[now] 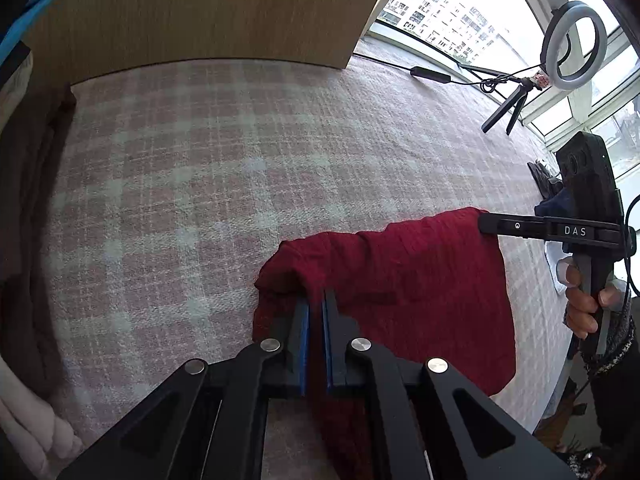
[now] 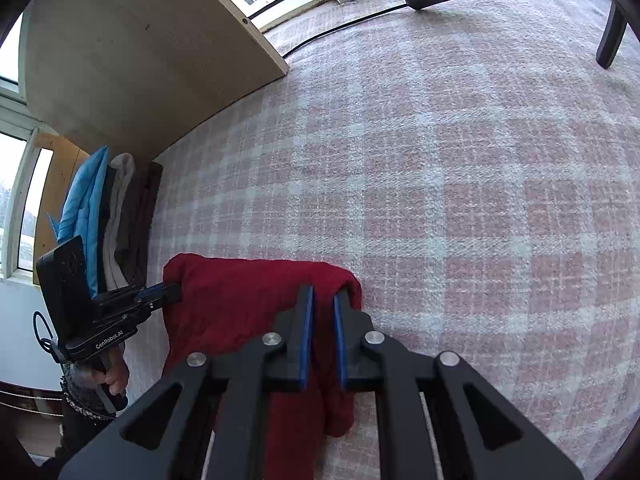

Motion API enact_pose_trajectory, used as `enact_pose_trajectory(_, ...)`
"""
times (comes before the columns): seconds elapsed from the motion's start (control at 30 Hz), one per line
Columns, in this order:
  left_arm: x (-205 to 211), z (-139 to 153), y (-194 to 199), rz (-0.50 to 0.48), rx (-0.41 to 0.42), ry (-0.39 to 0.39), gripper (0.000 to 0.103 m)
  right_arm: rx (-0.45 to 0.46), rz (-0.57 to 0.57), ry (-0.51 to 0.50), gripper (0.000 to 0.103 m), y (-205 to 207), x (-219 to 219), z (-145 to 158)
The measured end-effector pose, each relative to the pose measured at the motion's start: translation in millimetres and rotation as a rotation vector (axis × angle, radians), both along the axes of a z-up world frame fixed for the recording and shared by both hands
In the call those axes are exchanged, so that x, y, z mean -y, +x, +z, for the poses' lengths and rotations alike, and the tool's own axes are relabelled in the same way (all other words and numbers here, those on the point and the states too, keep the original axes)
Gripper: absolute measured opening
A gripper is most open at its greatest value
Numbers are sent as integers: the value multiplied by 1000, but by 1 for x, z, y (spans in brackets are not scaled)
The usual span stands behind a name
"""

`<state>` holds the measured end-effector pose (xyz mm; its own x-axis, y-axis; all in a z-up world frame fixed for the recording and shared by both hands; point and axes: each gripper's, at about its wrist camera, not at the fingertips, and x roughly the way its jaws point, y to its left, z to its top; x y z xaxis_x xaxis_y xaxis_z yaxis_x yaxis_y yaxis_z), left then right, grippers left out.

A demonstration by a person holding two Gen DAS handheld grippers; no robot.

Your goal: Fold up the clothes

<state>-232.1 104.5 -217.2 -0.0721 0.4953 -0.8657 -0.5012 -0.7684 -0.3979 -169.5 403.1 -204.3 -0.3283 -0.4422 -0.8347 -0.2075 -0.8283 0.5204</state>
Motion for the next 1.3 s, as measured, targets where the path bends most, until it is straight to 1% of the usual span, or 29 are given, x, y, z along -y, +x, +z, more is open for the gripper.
enact_pose_trajectory(0.03,2,2,2,1,1,8,6,-6,5,-7,12,2,-1,3)
enact_pose_trajectory(0.07,5,5,4,-2,1,20,7,-17,16,-12,16,6,-2,8)
enact_pose_trajectory(0.13,10,11,11,-7,-8,23,16,-33,35,0,25,15,-2,16)
enact_pose_trajectory(0.23,20,20,22,3,-59,-39,18,-60,65,166,26,32,9,30)
enact_pose_trajectory(0.27,23,24,25,12,-77,-43,18,-92,69,251,26,38,15,38)
enact_pose_trajectory(0.3,27,28,29,21,-95,-47,17,-125,77,297,26,42,21,44)
enact_pose_trajectory(0.33,30,32,32,27,-111,-43,17,-147,99,276,26,41,26,47)
enact_pose_trajectory(0.4,25,40,35,12,-135,5,17,-189,140,236,24,39,37,52)
enact_pose_trajectory(0.47,10,43,34,-29,-147,41,17,-177,170,244,20,24,50,43)
enact_pose_trajectory(0.5,3,40,31,-43,-157,47,18,-170,184,248,20,17,57,38)
enact_pose_trajectory(0.57,-8,29,20,-34,-180,-3,17,-124,176,269,20,6,55,21)
enact_pose_trajectory(0.6,-4,27,16,-14,-180,-21,12,-99,165,286,18,2,52,13)
enact_pose_trajectory(0.63,0,26,12,7,-180,-39,4,-86,148,269,6,2,45,11)
enact_pose_trajectory(0.67,3,24,8,27,-179,-57,4,-72,130,252,2,3,37,8)
enact_pose_trajectory(0.7,7,23,4,48,-179,-74,4,-59,113,236,2,3,30,6)
enact_pose_trajectory(0.73,11,21,-1,68,-178,-92,4,-59,95,240,7,7,26,12)
enact_pose_trajectory(0.77,15,21,-3,84,-177,-97,8,-75,77,281,11,13,23,20)
enact_pose_trajectory(0.8,20,27,1,85,-171,-63,17,-101,63,309,26,18,22,27)
enact_pose_trajectory(0.83,25,31,5,84,-166,-34,24,-128,49,336,49,24,20,33)
enact_pose_trajectory(0.87,25,31,10,80,-162,-24,28,-148,40,334,70,28,19,35)
enact_pose_trajectory(0.9,25,31,15,75,-160,-19,32,-147,39,328,75,29,20,32)
enact_pose_trajectory(0.97,17,24,23,50,-164,-49,33,-144,40,316,75,32,22,26)
enact_pose_trajectory(1.03,7,13,27,30,-156,-81,33,-102,66,344,75,30,32,15)
enact_pose_trajectory(1.07,3,9,29,22,-153,-94,33,-98,83,343,75,31,37,11)
enact_pose_trajectory(1.17,-3,4,34,19,-169,-108,34,-85,140,339,75,35,50,-2)
enact_pose_trajectory(1.2,-5,2,35,18,-175,-113,34,-103,149,356,73,37,54,-1)
enact_pose_trajectory(1.23,-7,1,37,17,-180,-118,34,-120,157,372,69,39,57,-1)
enact_pose_trajectory(1.27,-7,2,38,16,-186,-119,34,-138,166,386,56,41,61,0)
enact_pose_trajectory(1.3,-7,2,38,20,-188,-111,32,-149,170,369,47,41,62,1)
